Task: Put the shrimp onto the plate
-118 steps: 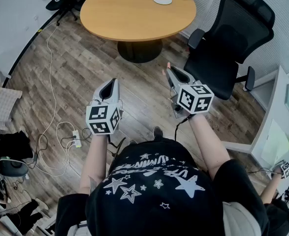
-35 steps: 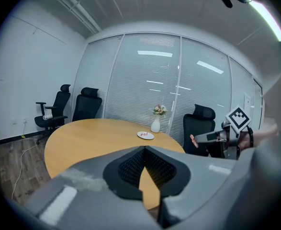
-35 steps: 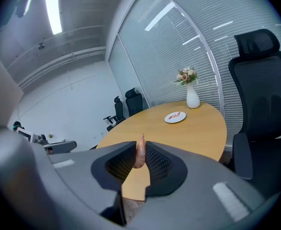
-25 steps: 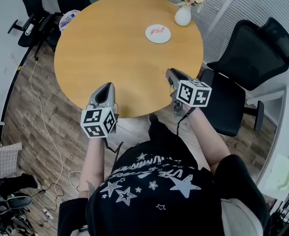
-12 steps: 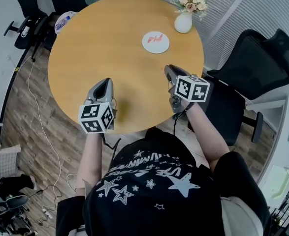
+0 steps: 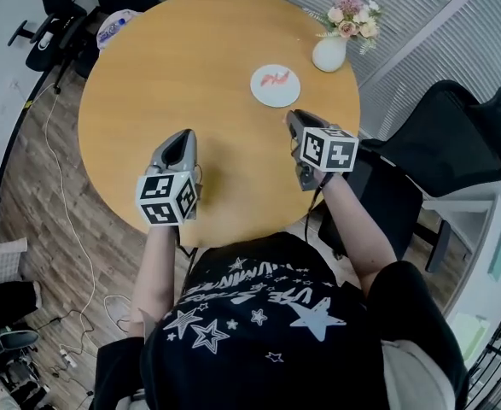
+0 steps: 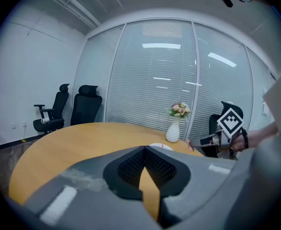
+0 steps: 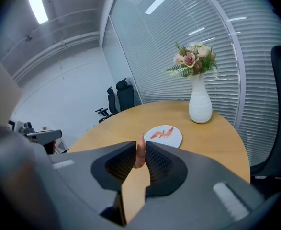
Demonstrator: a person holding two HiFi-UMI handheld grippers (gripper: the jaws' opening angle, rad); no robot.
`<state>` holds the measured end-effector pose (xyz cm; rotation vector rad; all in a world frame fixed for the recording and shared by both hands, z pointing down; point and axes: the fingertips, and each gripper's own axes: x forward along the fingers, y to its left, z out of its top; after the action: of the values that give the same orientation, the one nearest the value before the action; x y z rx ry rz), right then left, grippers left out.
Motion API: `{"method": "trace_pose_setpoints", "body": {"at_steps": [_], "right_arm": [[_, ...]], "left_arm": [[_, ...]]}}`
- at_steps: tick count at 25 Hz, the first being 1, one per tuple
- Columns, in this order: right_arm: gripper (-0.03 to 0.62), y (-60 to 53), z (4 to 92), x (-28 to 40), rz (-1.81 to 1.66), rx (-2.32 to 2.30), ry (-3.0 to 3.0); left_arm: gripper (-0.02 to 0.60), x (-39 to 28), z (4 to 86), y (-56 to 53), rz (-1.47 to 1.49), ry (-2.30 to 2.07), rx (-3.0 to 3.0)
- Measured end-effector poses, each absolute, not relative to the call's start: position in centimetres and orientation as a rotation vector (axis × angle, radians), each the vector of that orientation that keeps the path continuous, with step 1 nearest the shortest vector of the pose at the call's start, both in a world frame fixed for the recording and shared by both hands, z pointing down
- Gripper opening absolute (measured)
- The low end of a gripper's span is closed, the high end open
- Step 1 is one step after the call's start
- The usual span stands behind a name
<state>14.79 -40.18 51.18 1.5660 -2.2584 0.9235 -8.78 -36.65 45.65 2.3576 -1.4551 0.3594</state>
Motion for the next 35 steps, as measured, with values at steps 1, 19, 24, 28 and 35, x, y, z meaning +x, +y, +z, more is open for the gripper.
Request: {"method": "trace_pose_setpoints", "body": {"at_steps": [1, 19, 24, 28, 35], "right_arm": [[0.063, -40.8, 51.5, 14.9, 0.916, 1.56, -2.249], [0.063, -48.6, 57.5, 15.2, 0.854, 1.418, -2.109], [0.063, -50.0, 59.4, 15.0, 0.833, 1.382, -2.07], [0.063, -50.8, 60.3, 14.9, 0.813, 1.381, -2.047], [0.063, -50.5, 61.1, 14.2, 0.764, 1.323, -2.017]], "left_arm": [[0.002, -8.7, 45.9, -37.0, 0.365, -1.457, 2.352], [0.002, -7.5, 50.3, -42.3, 0.464, -1.422, 2.291], [0.002, -7.1, 52.0, -43.2, 0.504, -1.397, 2.28], [0.002, -6.9, 52.8, -43.3, 0.511, -1.381, 2.267], [0.002, -7.2, 53.5, -42.5, 0.524, -1.364, 2.241]]}}
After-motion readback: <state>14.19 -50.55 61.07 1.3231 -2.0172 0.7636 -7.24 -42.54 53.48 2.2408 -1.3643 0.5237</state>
